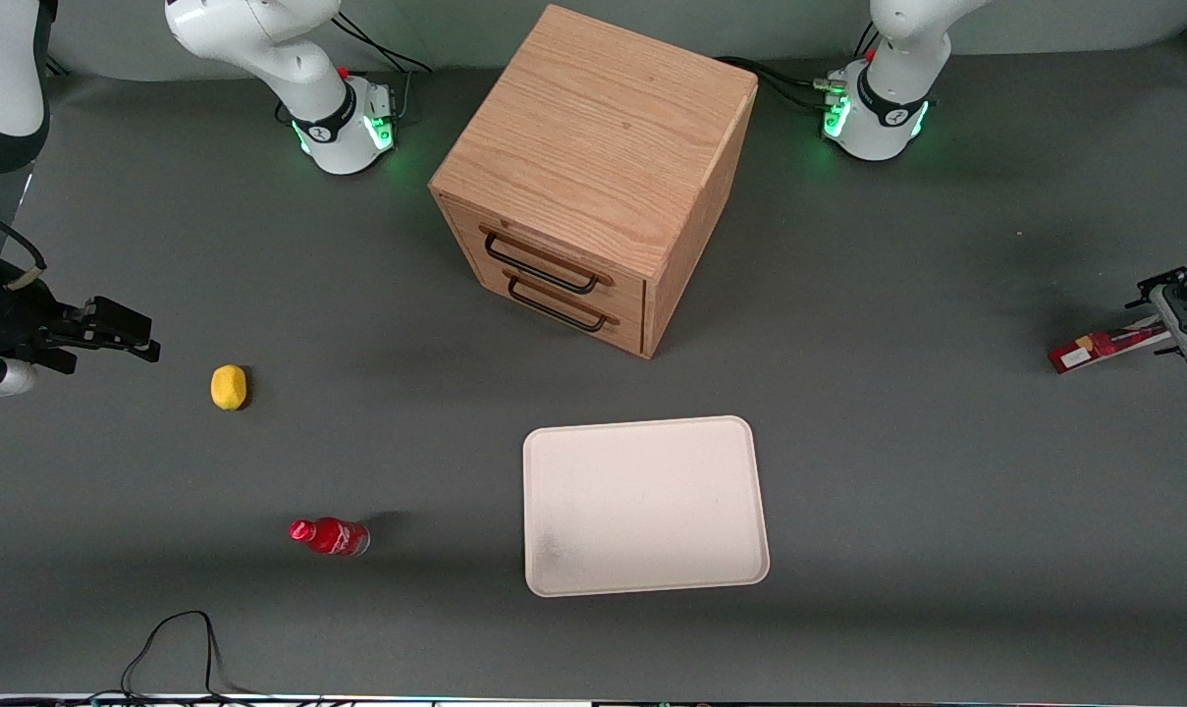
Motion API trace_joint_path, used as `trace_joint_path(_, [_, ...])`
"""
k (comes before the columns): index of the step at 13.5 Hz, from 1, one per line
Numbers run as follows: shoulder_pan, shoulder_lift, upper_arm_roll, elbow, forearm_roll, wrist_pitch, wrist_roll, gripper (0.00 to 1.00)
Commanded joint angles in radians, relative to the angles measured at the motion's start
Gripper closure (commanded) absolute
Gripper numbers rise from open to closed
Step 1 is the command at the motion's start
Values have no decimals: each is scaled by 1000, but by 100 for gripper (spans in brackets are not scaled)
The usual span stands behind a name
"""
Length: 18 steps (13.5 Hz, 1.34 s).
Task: Place red cookie box on tray
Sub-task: 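Close the left gripper on the box end and lift it upright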
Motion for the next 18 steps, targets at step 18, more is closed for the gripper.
trace_joint_path(18, [-78,-106,-21,447,-29,-546,-395,100])
